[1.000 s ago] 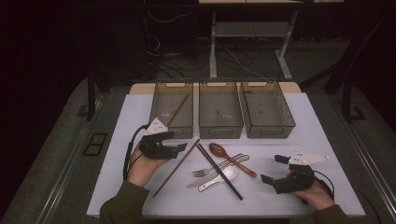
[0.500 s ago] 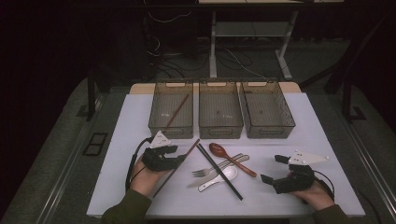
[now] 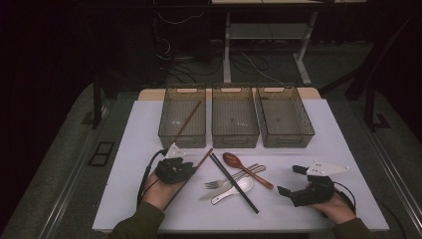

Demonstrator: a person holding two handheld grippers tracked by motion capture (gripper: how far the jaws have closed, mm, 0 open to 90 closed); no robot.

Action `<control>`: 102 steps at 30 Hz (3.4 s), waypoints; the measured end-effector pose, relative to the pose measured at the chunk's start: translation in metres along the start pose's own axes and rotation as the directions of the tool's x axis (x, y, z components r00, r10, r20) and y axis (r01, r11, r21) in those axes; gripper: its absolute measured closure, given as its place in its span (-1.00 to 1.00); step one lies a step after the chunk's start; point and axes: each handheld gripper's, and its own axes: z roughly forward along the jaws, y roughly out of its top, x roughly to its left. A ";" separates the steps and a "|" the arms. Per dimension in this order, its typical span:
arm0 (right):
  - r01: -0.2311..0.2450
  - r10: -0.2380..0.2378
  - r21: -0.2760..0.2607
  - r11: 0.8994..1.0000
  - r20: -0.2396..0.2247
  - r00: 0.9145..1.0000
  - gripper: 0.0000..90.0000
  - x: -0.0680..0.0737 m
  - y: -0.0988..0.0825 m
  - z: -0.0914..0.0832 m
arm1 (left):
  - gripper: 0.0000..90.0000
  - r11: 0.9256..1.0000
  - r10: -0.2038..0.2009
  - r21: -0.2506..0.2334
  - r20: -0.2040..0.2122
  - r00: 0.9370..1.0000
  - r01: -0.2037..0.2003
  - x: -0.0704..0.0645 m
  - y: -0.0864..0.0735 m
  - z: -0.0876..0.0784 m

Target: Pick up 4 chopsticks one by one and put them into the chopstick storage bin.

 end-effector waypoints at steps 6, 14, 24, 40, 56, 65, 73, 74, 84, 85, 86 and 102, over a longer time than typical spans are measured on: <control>0.000 0.000 0.000 1.000 0.001 1.000 -0.93 0.000 0.000 0.000 | 0.66 1.000 0.010 0.027 -0.012 1.000 -0.009 -0.003 0.000 0.004; 0.001 -0.001 -0.004 1.000 0.002 1.000 -0.93 0.000 0.000 -0.001 | 0.71 0.999 -0.002 0.042 -0.014 1.000 0.003 0.000 -0.003 0.005; 0.001 -0.001 -0.002 1.000 0.002 1.000 -0.93 0.000 0.000 0.000 | 0.72 0.999 0.007 0.044 -0.031 0.999 -0.005 -0.003 -0.004 0.006; 0.003 -0.003 -0.004 1.000 0.001 1.000 -0.93 0.000 0.000 -0.001 | 0.82 0.999 0.005 0.046 -0.051 0.999 -0.003 -0.004 -0.003 0.006; 0.002 -0.002 -0.005 1.000 0.000 1.000 -0.93 0.000 0.000 -0.001 | 0.84 0.999 0.006 0.041 -0.049 0.999 -0.005 0.004 -0.002 0.000; 0.002 -0.002 -0.005 1.000 -0.001 1.000 -0.93 0.000 0.000 -0.001 | 0.84 0.998 0.028 0.058 -0.015 0.999 -0.027 0.012 -0.002 -0.008; 0.002 -0.002 -0.004 1.000 -0.001 1.000 -0.93 0.000 0.000 -0.001 | 0.84 0.999 0.020 0.026 0.011 1.000 -0.021 0.013 0.001 -0.016; 0.003 -0.003 -0.005 1.000 -0.002 1.000 -0.93 0.000 0.000 -0.001 | 0.84 1.000 0.018 0.018 0.013 1.000 -0.019 0.013 0.001 -0.016; 0.004 -0.004 -0.003 1.000 -0.001 1.000 -0.93 0.000 0.000 0.000 | 0.84 0.999 0.031 -0.018 0.050 0.998 -0.030 0.010 0.006 -0.021; 0.005 -0.005 -0.002 1.000 0.000 1.000 -0.93 0.000 0.000 0.000 | 0.84 1.000 0.019 -0.023 0.053 0.998 -0.018 0.009 0.007 -0.022; 0.005 -0.005 -0.002 1.000 0.000 1.000 -0.93 0.000 0.000 0.000 | 0.84 0.999 0.022 -0.026 0.055 0.998 -0.021 0.009 0.007 -0.022; -0.001 0.001 0.002 1.000 -0.006 1.000 -0.93 -0.001 0.000 0.001 | 0.84 0.994 0.011 -0.110 0.069 0.998 -0.003 0.012 0.018 -0.036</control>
